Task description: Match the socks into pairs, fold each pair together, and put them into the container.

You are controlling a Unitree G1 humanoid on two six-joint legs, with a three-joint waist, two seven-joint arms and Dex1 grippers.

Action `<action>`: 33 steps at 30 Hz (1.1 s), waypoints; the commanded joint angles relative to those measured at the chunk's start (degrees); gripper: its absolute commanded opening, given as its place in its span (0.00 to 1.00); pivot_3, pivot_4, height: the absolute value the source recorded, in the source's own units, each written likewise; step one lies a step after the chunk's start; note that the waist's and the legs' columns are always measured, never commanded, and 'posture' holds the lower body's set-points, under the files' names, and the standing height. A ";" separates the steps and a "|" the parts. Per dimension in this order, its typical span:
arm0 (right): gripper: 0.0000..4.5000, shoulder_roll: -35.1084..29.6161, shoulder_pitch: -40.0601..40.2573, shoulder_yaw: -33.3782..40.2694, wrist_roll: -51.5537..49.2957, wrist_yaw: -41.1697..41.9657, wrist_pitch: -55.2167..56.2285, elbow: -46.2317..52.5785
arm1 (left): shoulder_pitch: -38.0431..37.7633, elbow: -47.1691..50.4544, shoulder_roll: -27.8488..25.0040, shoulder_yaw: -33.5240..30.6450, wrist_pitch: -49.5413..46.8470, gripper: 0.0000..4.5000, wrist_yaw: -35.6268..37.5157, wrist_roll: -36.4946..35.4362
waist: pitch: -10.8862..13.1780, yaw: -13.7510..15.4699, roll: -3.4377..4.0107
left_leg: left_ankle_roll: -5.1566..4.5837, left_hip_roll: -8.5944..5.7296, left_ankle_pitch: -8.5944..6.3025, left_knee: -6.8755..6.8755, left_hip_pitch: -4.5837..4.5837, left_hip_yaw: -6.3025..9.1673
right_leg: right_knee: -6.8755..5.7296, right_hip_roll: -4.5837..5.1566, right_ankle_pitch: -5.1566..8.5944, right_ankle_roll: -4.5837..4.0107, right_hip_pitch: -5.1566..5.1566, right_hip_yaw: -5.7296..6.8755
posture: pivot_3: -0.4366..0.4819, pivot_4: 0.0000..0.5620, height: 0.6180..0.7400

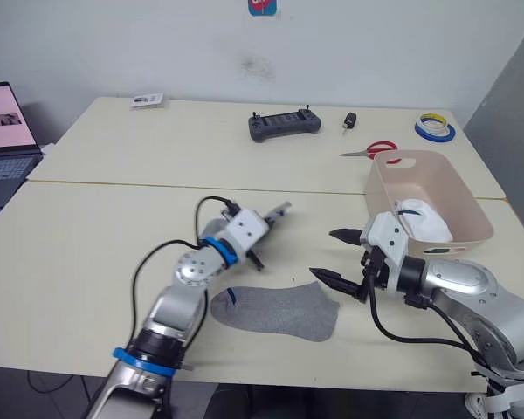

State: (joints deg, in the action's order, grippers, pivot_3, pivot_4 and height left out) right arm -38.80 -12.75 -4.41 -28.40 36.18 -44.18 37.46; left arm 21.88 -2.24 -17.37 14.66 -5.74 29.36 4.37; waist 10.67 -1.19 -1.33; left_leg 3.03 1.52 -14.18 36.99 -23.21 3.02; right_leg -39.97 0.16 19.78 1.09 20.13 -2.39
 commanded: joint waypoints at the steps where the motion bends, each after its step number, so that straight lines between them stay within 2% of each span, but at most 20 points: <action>1: 1.00 -1.05 0.32 2.54 -0.42 -0.01 0.37 2.44 | 2.08 -0.67 1.68 0.85 1.43 0.01 -0.40 0.54 | 0.00 -0.02 0.00 | 0.00 0.00 0.00 0.00 0.00 0.00 | -0.01 0.00 0.00 0.00 0.00 0.00 | 0.48 0.27 0.97; 4: 1.00 -1.68 0.82 3.24 -0.41 -0.06 0.20 2.71 | 2.63 -1.82 3.06 1.46 0.37 0.01 0.56 0.01 | 0.00 -0.23 0.00 | -0.01 0.03 0.00 -0.01 0.02 0.00 | -0.02 -0.02 0.00 0.00 0.00 0.01 | 0.48 0.27 0.97; 8: 1.00 -2.19 1.07 4.04 -0.64 -0.18 -0.06 2.91 | 1.02 0.74 3.92 0.80 -0.91 0.01 5.69 -5.25 | 0.00 -0.32 0.01 | 0.00 0.03 0.00 -0.03 0.03 0.00 | -0.01 -0.05 0.00 0.00 0.00 0.03 | 0.48 0.27 0.97; 9: 1.00 -2.23 1.10 4.17 -0.70 -0.18 -0.14 2.95 | 0.60 1.68 4.01 0.38 -1.31 0.05 6.39 -6.35 | 0.00 -0.33 0.01 | 0.00 0.04 0.01 -0.02 0.03 0.00 | -0.01 -0.05 0.00 0.00 -0.01 0.03 | 0.48 0.27 0.97; 11: 1.00 -2.29 1.03 4.41 -0.88 -0.12 -0.40 3.03 | 0.04 3.30 3.52 -0.10 -2.67 0.14 7.74 -7.85 | 0.00 -0.32 0.01 | 0.00 0.03 0.01 -0.02 0.04 -0.01 | -0.02 -0.05 0.00 0.00 -0.01 0.02 | 0.48 0.27 0.97; 14: 1.00 -2.41 0.86 4.54 -0.88 0.08 -0.60 3.10 | -0.72 5.36 2.59 -0.65 -3.38 0.34 8.85 -9.18 | 0.00 -0.33 0.01 | 0.01 0.03 0.01 -0.01 0.04 0.02 | -0.01 -0.05 0.00 0.00 -0.03 0.00 | 0.48 0.27 0.97; 17: 1.00 -3.03 0.81 4.72 -0.52 0.45 -0.48 3.12 | -3.89 12.29 -1.13 -3.40 -6.55 0.54 11.27 -13.17 | -0.01 -0.50 0.01 | 0.01 0.05 0.01 -0.02 0.05 0.00 | 0.00 -0.05 0.00 0.00 -0.03 -0.02 | 0.48 0.27 0.97; 20: 1.00 -3.37 0.88 4.69 -0.56 0.51 -0.35 3.11 | -6.69 18.41 -2.60 -9.03 -13.05 0.76 10.23 -19.47 | -0.01 -0.54 0.01 | 0.01 0.12 0.01 -0.04 0.08 0.01 | -0.01 -0.03 0.00 0.00 -0.02 -0.03 | 0.48 0.27 0.97; 23: 1.00 -3.27 0.88 4.45 -0.90 0.57 -0.29 3.35 | -11.07 23.56 -2.47 -19.30 -21.88 0.97 7.04 -30.78 | -0.01 -0.47 0.01 | 0.00 0.12 0.00 -0.02 0.08 0.05 | -0.01 -0.01 0.01 0.00 -0.06 -0.02 | 0.48 0.27 0.97; 26: 1.00 -2.95 0.47 4.50 -1.57 1.00 -0.10 3.35 | -14.38 26.47 -1.71 -25.89 -25.91 0.99 4.91 -39.04 | -0.01 -0.46 0.01 | 0.00 0.12 0.00 -0.02 0.11 0.04 | 0.00 0.00 0.01 0.01 -0.06 -0.03 | 0.48 0.27 0.97; 33: 1.00 -3.87 -1.15 4.39 -1.45 1.84 0.32 2.26 | -21.21 26.28 -0.34 -38.29 -31.11 0.99 -6.49 -46.37 | -0.01 -0.33 0.01 | -0.01 0.08 -0.01 -0.01 0.18 0.05 | 0.04 0.05 0.01 0.01 -0.17 -0.04 | 0.48 0.27 0.97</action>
State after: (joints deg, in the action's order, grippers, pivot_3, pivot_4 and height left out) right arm -42.04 -12.97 -1.19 -30.12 37.45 -44.92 38.66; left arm 1.32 22.55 -17.97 -20.45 -36.04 25.48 -39.58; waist 10.66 -1.53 -1.32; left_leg 3.02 1.61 -14.18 36.96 -23.02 3.09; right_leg -39.93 0.19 19.79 1.10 19.98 -2.42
